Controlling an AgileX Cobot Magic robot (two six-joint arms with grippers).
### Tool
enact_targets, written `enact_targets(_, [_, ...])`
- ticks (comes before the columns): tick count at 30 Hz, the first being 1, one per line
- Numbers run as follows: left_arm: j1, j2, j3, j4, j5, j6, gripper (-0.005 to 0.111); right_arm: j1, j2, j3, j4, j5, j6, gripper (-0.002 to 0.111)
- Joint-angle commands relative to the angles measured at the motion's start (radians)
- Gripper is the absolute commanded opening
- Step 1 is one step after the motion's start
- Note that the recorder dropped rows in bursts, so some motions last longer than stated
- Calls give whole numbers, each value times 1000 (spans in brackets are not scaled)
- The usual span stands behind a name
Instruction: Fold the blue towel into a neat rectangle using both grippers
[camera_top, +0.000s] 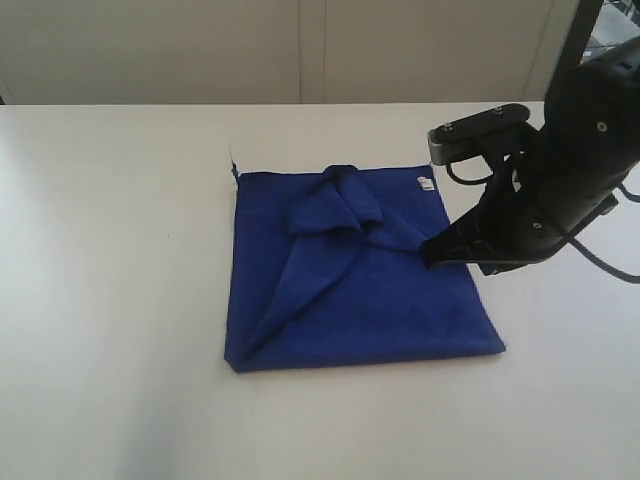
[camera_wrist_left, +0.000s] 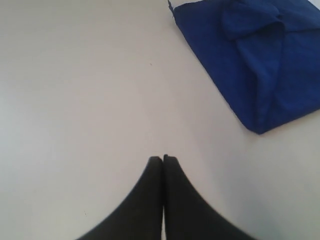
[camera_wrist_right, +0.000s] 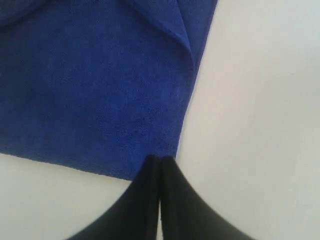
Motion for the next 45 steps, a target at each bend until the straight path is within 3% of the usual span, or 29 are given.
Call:
enact_targets(1, [0, -5, 7, -3, -18, -3, 0, -8, -10, -4, -1, -4, 4, 0])
enact_targets(6, [0, -3, 7, -42, -40, -3, 0, -8, -10, -4, -1, -7, 4, 0])
enact_targets(12, [0, 114, 7, -228, -27, 42, 0, -8, -8, -4, 4, -68, 4, 0])
enact_targets(16, [0, 276, 7, -422, -68, 168, 0, -8, 2, -4, 57, -133, 4, 0])
enact_targets(20, [0, 455, 7, -687, -101, 434, 0, -13, 25, -4, 111, -212, -52, 0])
enact_targets(25, [-12, 721, 7, -927, -131, 637, 0, -147, 99, -71, 397, -200, -297, 0])
enact_targets(27, [-74, 793, -19, -955, -196, 659, 0, -207, 126, -97, 551, -180, -426, 0])
enact_targets(29, [-199, 889, -104, -955, -314, 637, 0, -259, 160, -122, 722, -142, -581, 0])
enact_targets(33, [-302, 1073, -294, -955, -409, 573, 0, -300, 234, -185, 866, -71, -711, 0])
enact_targets(39, [-302, 1366, -563, -955, -350, 505, 0, -309, 339, -287, 936, -52, -756, 0])
enact_targets(45, [-302, 1557, -733, -955, -233, 454, 0, -309, 449, -360, 989, -63, -813, 0])
